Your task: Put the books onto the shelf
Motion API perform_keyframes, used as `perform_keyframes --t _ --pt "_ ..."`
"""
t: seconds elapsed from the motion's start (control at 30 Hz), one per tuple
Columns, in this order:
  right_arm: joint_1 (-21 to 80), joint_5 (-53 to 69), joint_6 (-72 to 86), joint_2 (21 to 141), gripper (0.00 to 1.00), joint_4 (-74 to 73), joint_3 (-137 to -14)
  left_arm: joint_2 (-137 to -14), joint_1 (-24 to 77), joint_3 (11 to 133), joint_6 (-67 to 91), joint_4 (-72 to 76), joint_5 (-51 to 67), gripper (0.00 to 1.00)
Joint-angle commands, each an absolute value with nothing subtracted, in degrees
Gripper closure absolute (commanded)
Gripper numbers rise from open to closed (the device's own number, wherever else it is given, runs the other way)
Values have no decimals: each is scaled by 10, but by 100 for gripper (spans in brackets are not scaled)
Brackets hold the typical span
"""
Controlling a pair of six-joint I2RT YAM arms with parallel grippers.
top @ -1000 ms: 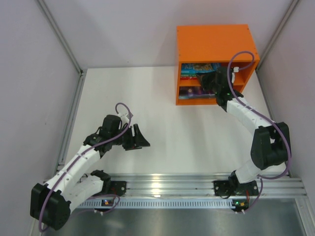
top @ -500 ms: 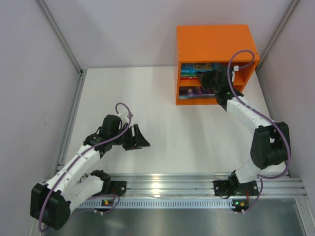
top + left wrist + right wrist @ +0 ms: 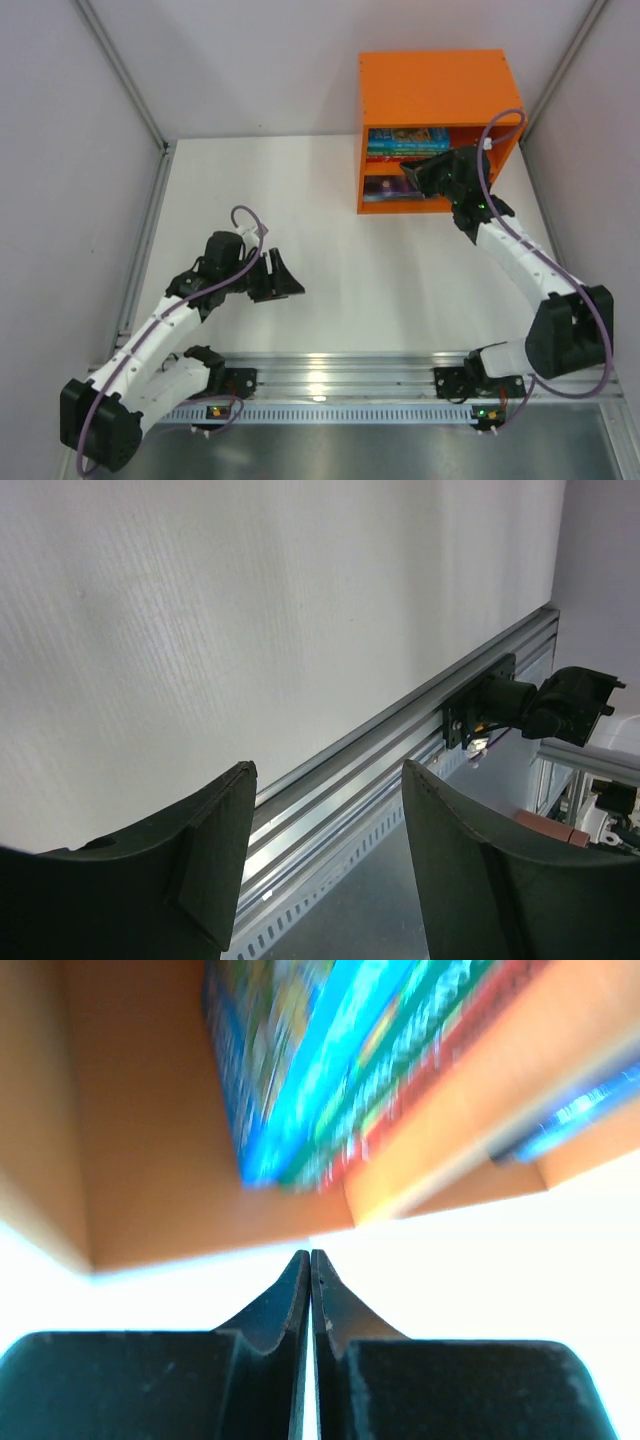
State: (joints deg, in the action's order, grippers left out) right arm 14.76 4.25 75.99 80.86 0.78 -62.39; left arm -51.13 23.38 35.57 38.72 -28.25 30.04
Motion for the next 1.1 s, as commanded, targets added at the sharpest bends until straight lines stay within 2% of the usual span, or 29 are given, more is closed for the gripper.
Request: perform_keyframes --t 0.0,0.13,0.17,0.2,0.23,0.33,0.37,0.4,0.5,0.63,0.7,0.8,1.07 --pt "142 72 655 706 97 -56 -616 -491 233 416 388 -264 287 35" --pt "133 44 530 604 86 -213 -617 -483 234 478 371 -279 266 34" --pt "129 46 477 590 71 -234 -616 -478 234 488 368 -280 262 33" --pt "125 47 449 579 62 -256 -622 -476 234 498 360 -282 257 32" --pt "114 46 398 563 44 -317 -629 -471 234 523 357 -290 248 31" --pt "108 13 339 528 20 -413 -652 -468 234 579 339 -315 235 20" --pt "108 2 329 518 1 -430 -656 -468 234 595 334 -325 210 15" --pt "108 -17 324 496 0 -453 -662 -466 233 609 321 -330 202 9" --pt "108 -12 305 470 0 -470 -671 -468 233 663 298 -355 167 2" --pt "108 2 301 440 0 -495 -683 -481 233 732 288 -382 156 2" --pt "108 27 301 431 0 -495 -682 -478 234 736 295 -361 195 2" --pt "109 50 291 424 0 -507 -692 -462 234 714 320 -318 223 1" --pt "108 59 273 440 0 -548 -731 -441 234 672 330 -316 209 1"
